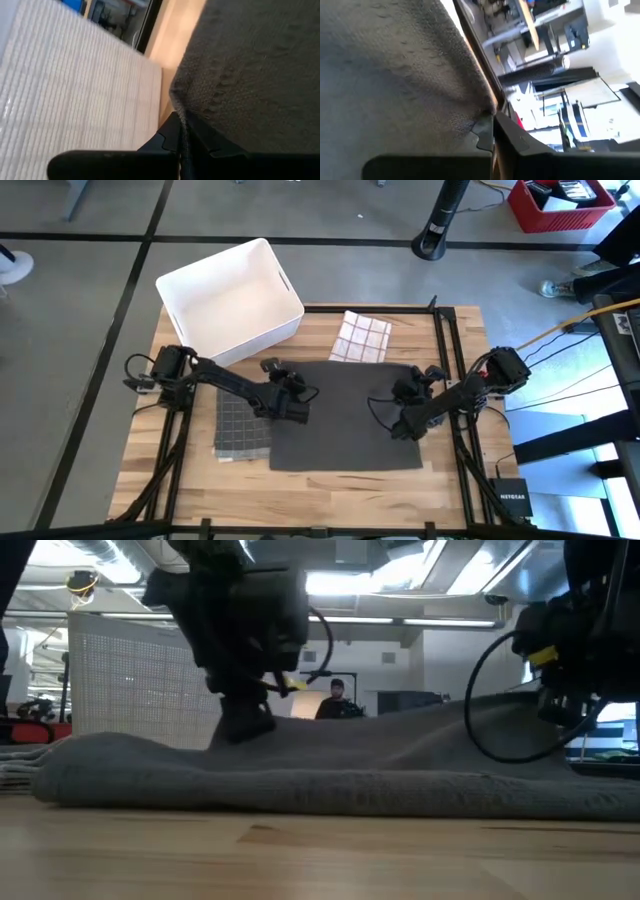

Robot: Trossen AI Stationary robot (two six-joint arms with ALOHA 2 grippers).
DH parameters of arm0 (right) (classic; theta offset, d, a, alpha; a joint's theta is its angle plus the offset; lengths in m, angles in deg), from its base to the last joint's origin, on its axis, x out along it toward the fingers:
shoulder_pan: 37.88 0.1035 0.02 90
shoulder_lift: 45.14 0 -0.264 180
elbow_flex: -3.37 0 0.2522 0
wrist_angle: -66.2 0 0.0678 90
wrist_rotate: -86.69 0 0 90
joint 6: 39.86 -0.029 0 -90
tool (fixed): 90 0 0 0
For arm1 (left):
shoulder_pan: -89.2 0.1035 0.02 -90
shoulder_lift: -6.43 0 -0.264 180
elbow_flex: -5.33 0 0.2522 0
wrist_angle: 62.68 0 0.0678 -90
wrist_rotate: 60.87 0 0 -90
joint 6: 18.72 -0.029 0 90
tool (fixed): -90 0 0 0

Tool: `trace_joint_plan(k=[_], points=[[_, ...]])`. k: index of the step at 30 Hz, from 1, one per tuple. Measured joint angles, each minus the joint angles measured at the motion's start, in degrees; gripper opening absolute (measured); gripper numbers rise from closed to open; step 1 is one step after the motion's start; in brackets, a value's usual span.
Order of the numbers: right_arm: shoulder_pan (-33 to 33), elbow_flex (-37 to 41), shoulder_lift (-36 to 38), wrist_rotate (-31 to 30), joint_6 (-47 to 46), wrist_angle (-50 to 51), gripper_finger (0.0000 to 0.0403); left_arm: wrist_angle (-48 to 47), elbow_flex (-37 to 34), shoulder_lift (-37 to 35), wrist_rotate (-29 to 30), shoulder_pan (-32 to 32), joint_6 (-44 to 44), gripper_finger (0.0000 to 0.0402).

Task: Fold towel
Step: Fold the gray towel

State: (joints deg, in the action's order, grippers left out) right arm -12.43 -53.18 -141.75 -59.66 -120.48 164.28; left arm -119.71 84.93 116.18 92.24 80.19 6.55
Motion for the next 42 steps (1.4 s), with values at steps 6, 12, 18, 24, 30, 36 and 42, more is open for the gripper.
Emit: trace_joint_plan(k=[6,12,18,24,30,36,42], points=[[1.97,-3.94,0.09,5.65,-2.13,5.58,0.0005,3.68,1.28,-0.01,-0.36,-0.07,-6.12,0.0005],[5.63,-11.15,5.41,6.1,-1.59,5.65,0.0005,-4.55,4.09,-2.85,0.5,-2.04,-0.08,0.0005],[6.8,-13.0,11.68,8.0,-1.06,5.62,0.0003,-7.65,4.21,-7.21,1.23,-3.72,4.4,0.0005],[2.0,-6.76,13.58,7.51,0.11,5.66,0.0002,-2.93,2.23,-7.56,-0.81,-2.04,4.16,0.0005],[-2.68,0.31,13.64,7.49,0.15,3.24,0.0002,3.63,0.67,-7.54,-7.29,-0.52,-0.44,0.0005],[-3.42,1.14,13.66,4.54,4.97,-5.66,0.0001,0.02,-1.16,-7.56,-7.38,2.07,5.02,0.0005],[-5.88,3.67,13.64,0.96,5.69,-7.43,0.0001,0.07,-3.59,-7.54,-7.71,4.51,8.82,0.0005]])
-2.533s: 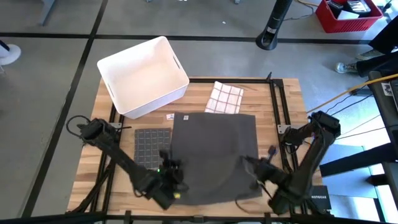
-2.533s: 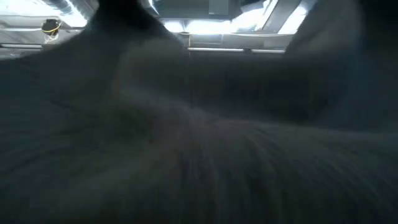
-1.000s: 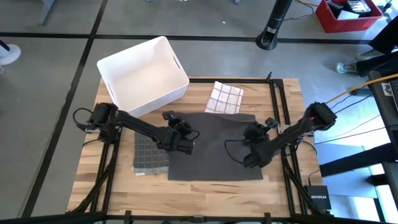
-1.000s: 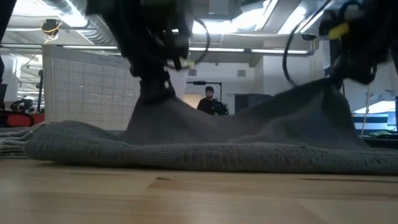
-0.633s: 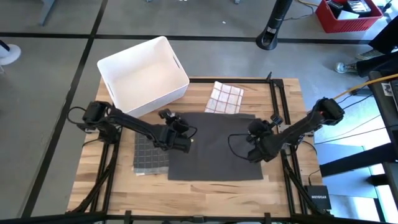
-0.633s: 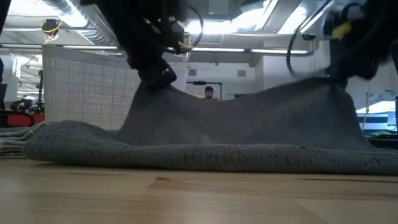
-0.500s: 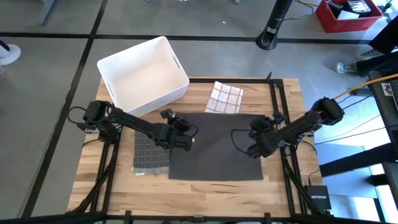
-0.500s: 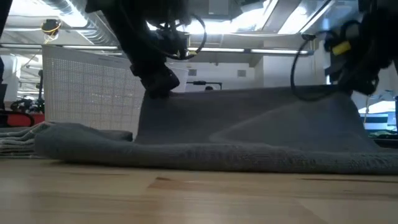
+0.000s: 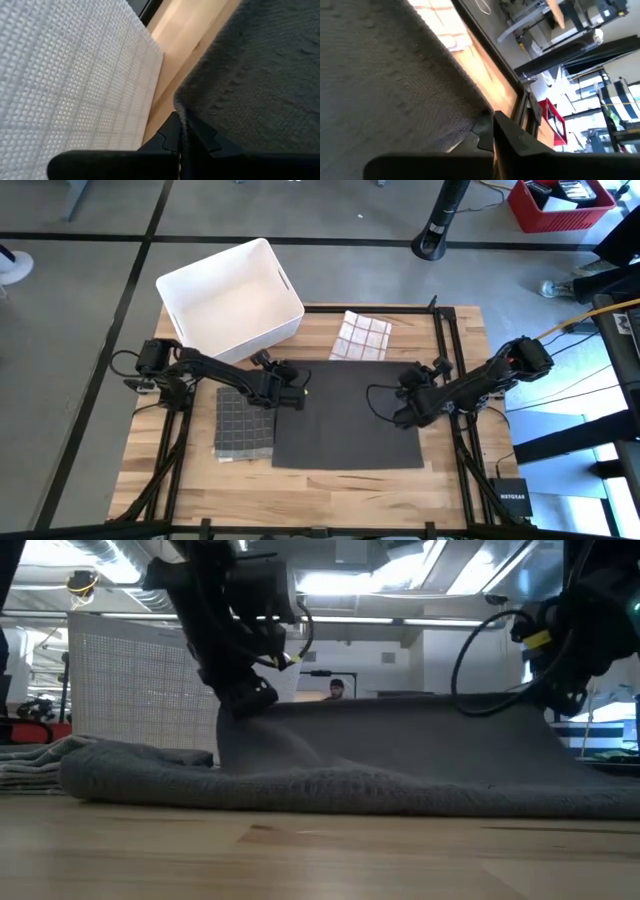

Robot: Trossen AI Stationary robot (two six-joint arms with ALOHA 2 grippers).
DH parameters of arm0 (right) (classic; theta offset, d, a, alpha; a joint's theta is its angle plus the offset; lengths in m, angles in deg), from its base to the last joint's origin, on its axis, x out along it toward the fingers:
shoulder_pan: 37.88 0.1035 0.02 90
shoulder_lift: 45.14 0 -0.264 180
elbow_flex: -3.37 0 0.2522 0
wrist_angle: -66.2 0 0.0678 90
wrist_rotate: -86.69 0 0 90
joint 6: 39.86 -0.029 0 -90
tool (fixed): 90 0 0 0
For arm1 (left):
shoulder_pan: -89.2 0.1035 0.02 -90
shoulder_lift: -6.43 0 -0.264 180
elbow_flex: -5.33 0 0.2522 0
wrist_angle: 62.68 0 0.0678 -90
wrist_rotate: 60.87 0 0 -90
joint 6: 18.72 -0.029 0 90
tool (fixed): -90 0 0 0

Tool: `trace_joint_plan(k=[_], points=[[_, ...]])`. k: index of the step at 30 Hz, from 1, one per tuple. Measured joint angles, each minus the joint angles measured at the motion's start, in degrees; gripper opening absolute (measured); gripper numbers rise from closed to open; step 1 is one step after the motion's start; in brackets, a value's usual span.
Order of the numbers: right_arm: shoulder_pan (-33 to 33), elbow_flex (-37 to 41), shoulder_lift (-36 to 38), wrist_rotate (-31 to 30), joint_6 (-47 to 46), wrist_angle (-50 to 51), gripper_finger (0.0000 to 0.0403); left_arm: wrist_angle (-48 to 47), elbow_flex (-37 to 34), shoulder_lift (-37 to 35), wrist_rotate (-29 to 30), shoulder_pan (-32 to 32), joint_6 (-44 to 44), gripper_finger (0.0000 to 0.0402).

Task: Fold towel
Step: Fold the gray towel

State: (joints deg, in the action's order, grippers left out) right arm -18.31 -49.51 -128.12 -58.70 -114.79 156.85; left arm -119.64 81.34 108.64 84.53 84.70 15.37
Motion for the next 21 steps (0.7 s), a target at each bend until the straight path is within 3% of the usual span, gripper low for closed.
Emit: trace_joint_plan(k=[10,21], points=[[-4.5,5.35,0.0,0.85,0.28,-5.84,0.0011,9.79,-0.14,0.0,-0.9,1.01,-13.43,0.0005],[-4.69,5.91,0.0,-2.0,0.43,-8.44,0.0032,9.35,-0.14,0.0,-3.05,5.41,-16.96,0.0022]])
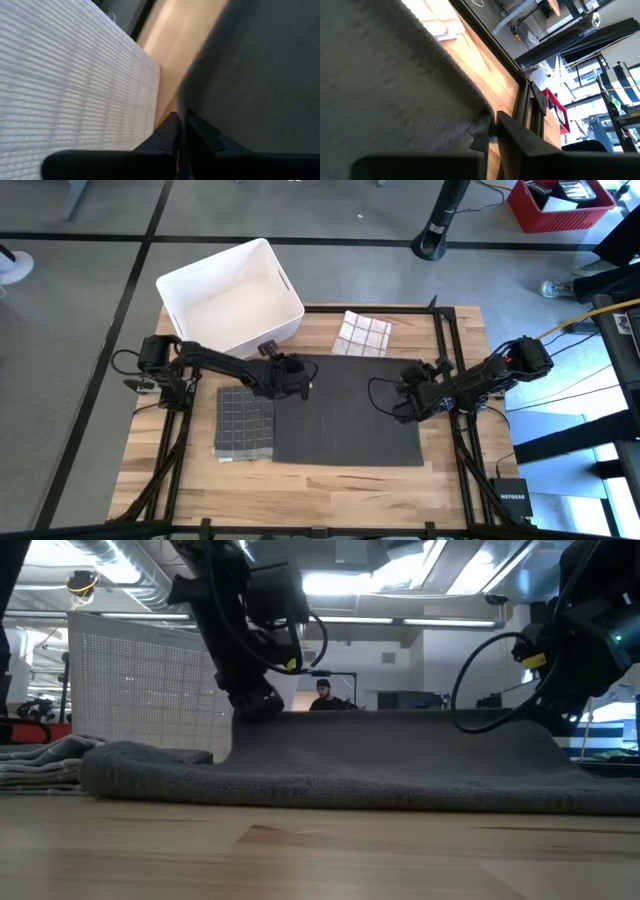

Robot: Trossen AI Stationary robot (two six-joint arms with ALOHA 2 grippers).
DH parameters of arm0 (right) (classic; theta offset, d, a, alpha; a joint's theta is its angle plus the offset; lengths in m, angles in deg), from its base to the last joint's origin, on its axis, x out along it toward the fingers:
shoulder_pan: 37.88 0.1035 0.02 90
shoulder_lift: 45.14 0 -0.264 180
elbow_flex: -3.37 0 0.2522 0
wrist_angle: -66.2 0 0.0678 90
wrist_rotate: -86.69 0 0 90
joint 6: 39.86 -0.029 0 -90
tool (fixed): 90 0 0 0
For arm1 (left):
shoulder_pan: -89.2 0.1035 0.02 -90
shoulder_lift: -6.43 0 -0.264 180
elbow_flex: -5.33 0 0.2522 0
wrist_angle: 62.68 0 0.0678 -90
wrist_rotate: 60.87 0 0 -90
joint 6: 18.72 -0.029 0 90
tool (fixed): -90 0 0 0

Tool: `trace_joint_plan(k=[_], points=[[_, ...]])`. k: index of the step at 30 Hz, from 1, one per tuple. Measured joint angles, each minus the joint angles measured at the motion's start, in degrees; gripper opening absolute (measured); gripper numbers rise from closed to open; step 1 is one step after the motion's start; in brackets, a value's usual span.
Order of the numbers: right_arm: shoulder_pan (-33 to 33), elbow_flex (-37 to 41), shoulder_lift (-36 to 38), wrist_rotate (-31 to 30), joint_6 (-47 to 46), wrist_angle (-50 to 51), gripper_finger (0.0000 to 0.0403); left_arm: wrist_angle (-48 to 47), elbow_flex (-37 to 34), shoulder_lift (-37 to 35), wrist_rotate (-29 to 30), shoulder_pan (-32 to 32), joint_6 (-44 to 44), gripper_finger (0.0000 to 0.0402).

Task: Fold towel
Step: Fold the gray towel

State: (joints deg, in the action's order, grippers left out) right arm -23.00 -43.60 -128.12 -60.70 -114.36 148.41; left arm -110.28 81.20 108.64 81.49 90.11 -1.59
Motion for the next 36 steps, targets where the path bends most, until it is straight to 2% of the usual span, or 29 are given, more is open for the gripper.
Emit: trace_joint_plan(k=[7,10,16,20,23,25,28,31,36], points=[[0.07,-0.39,0.0,2.1,-0.02,-0.25,0.0128,-0.69,0.15,0.04,-3.71,0.76,-1.05,0.0116],[0.15,-2.77,0.0,4.35,0.0,1.54,0.0165,-3.24,2.09,-0.37,-8.21,-0.28,-0.07,0.0146],[3.14,-9.67,0.0,8.69,7.53,3.74,0.0206,-3.63,2.8,-4.55,-15.3,-5.02,2.4,0.0168],[8.07,-13.15,0.0,13.32,11.97,2.73,0.0213,-2.76,2.82,-5.25,-26.55,-9.54,1.64,0.0168],[12.74,-13.55,0.01,18.77,16.72,-5.86,0.0213,1.75,1.67,-4.58,-35.13,-12.83,0.8,0.0169],[15.87,-12.62,0.0,23.05,21.67,-15.19,0.0213,5.24,0.02,-3.4,-37.93,-14.9,0.73,0.0169],[20.11,-9.52,-0.02,30.7,28.57,-31.05,0.0213,9.21,-1.69,-1.29,-39.72,-17.72,3.07,0.0169],[23.63,-6.29,-0.11,37.34,31.0,-43.17,0.0213,9.34,-2.04,1.68,-42.12,-20.05,6.1,0.0169],[28.81,-3.67,-1.64,43.0,29.09,-49.45,0.0213,10.86,-1.71,5.24,-43.35,-23.9,8.15,0.0169]])
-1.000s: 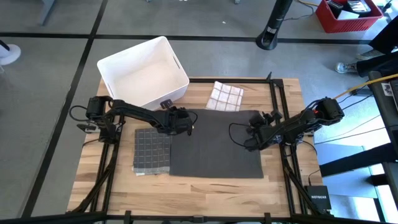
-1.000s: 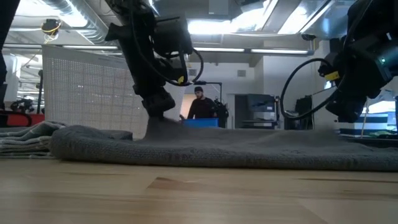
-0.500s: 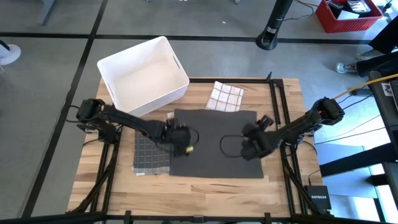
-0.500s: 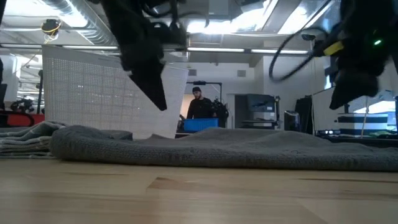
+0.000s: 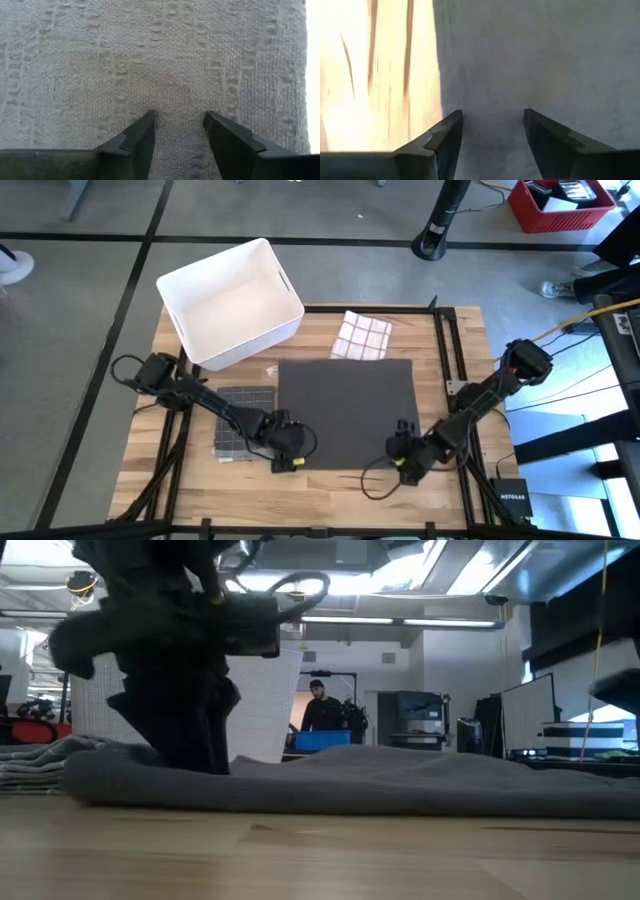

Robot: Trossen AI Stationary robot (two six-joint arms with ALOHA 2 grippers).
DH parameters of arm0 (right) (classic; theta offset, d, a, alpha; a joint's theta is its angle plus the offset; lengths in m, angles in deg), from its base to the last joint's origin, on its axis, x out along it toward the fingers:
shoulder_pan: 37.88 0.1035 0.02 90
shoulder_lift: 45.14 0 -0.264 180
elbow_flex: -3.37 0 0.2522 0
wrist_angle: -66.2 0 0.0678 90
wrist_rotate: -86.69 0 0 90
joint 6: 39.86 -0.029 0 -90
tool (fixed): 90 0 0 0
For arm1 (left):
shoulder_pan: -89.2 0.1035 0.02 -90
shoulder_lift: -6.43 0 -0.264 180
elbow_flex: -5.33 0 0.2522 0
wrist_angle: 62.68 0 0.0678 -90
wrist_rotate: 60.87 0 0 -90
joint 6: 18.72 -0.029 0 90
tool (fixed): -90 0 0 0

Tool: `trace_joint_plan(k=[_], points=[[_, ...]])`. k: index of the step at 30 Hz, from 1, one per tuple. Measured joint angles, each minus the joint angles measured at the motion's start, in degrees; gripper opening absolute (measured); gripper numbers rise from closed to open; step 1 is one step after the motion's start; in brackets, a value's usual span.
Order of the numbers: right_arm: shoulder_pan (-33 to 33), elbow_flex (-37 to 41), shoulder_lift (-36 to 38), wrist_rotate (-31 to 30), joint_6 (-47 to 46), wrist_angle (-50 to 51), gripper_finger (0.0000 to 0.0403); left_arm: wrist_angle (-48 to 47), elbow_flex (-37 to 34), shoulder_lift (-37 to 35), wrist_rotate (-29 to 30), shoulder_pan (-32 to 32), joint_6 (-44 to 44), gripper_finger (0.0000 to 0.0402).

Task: Fold towel
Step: Fold the gray towel

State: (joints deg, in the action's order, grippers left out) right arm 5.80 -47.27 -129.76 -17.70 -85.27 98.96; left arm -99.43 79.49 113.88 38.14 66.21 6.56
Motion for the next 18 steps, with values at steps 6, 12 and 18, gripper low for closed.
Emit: trace_joint_plan(k=[6,12,18], points=[[6.06,0.13,-2.87,2.25,-9.33,-2.78,0.0213,2.16,-0.06,0.43,-1.12,-4.09,5.81,0.0169],[10.37,0.33,-3.72,6.23,-21.92,-12.82,0.0213,3.6,0.2,0.24,-9.28,-7.3,10.41,0.0169],[9.67,-0.89,-3.73,12.04,-20.64,-13.01,0.0213,0.96,-0.04,-3.28,-10.91,-7.23,10.47,0.0169]])
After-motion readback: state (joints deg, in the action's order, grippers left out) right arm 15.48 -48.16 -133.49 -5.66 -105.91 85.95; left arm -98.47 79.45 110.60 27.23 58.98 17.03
